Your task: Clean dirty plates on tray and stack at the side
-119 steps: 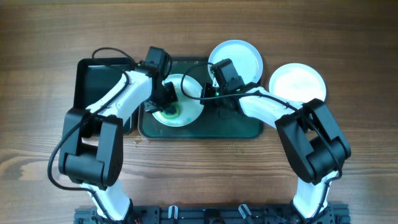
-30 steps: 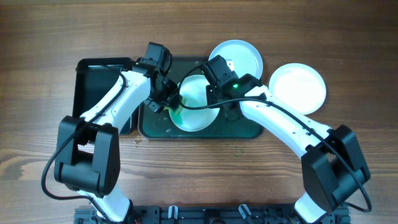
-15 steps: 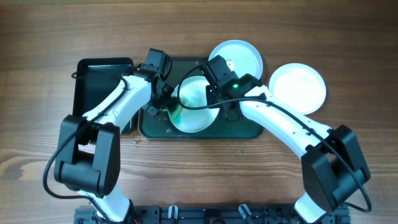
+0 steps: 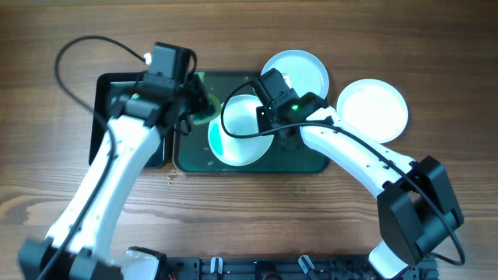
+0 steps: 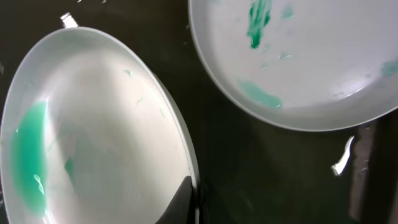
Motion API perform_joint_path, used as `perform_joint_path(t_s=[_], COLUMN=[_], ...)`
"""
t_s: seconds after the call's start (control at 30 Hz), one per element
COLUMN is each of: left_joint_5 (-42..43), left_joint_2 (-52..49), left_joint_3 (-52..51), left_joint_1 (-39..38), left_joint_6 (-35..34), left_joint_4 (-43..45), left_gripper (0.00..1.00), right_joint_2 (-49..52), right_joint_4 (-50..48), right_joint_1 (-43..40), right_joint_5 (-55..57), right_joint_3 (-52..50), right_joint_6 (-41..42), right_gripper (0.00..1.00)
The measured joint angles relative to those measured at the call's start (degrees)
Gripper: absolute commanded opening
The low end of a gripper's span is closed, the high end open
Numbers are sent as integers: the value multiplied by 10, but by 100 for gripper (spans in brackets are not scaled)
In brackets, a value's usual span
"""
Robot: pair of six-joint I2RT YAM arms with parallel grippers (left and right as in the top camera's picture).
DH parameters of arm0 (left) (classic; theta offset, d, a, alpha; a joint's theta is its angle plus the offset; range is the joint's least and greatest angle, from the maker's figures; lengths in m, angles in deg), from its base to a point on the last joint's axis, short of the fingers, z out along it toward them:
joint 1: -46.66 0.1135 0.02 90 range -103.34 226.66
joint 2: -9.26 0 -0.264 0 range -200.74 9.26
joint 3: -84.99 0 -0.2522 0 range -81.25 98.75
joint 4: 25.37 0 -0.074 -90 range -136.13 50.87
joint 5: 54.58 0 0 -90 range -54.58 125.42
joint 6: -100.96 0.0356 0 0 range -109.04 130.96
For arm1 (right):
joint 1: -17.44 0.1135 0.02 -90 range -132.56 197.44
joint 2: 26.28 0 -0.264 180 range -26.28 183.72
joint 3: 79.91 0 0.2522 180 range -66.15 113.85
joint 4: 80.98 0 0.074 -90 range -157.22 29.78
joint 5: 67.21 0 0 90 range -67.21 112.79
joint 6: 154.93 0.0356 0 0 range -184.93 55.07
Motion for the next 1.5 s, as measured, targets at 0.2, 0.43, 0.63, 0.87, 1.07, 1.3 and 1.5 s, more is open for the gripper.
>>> perform_joint_path(t_s=[0.2, 0.43, 0.63, 0.87, 1.07, 1.3, 1.5], left_joint_5=[-8, -8, -8, -8, -7, -3, -2], left_joint_2=[8, -22, -27, -27, -27, -28, -32], left_joint_3=[2, 2, 2, 2, 2, 2, 2], left_joint_1=[24, 24, 24, 24, 24, 24, 24], left_joint_6=[45, 47, 47, 47, 47, 47, 47], left_joint_4=[-34, -38, -38, -38, -37, -42, -42], left_gripper=[4, 4, 4, 4, 4, 4, 4], right_joint_2=[-59, -82, -83, -83, -84, -125, -129], right_joint_4=[0, -20, -124, -127, -16, 24, 62], right_joint_1=[10, 111, 195, 191, 97, -226, -494], right_joint_5=[193, 520, 688, 678, 435, -40, -112], right_joint_3=[0, 0, 0, 0, 0, 0, -17], right_joint_6=[-25, -86, -199, -241, -116, -50, -46], right_gripper=[4, 4, 4, 4, 4, 4, 4])
